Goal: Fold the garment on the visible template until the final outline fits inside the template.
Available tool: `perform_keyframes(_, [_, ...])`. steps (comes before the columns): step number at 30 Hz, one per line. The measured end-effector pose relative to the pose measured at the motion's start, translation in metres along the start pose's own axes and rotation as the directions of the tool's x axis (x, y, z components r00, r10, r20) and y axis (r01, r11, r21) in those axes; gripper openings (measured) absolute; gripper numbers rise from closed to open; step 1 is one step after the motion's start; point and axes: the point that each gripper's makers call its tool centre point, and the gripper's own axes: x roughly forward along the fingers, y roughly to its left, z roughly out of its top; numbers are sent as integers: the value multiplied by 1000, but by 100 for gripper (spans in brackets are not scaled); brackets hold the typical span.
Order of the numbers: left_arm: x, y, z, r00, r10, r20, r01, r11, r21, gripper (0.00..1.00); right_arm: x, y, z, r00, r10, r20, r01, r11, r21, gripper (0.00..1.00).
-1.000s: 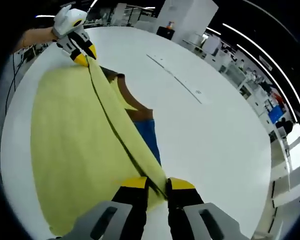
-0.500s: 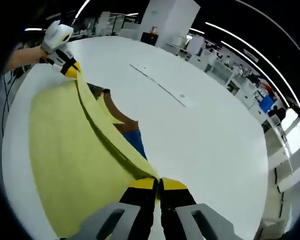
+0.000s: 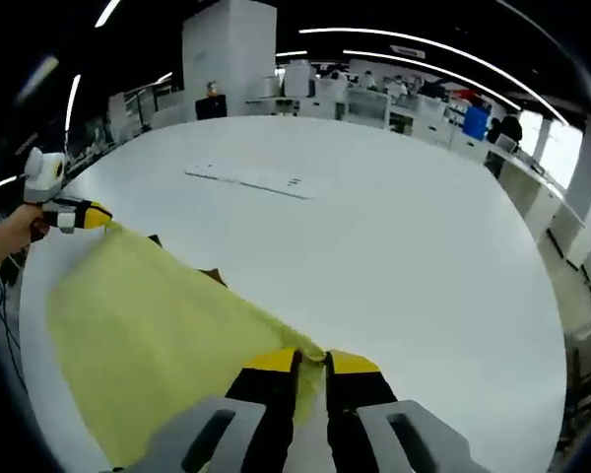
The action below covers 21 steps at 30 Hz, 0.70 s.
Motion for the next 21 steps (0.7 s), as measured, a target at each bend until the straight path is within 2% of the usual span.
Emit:
perform_keyframes(3, [-1,-1,-4,1000,0,-18,1,999,44,8,-1,1,-2,1000,13,-10,-13,1000,8,16])
perform_keyframes(7, [-5,-8,-8,999,-16,-27,17,999,40,13,-5,6,-2,999,37,-13,-37,999,36,25])
perform_keyframes(12, [-15,-19,-9,998,-52,-30,54,997,60,25,-15,16,-2,996,83,-18,-82,994,66,35])
perform_keyframes(17, [-26,-23,-6,996,-90,-7,90,993,71,35,-29,25,-5,993,109,-32,-108,993,55,40])
perform_keyframes(21, [-41,-33,-7,992,-130,3,128,986,111,40,-41,35,-6,990,139,-29,-138,989,52,42])
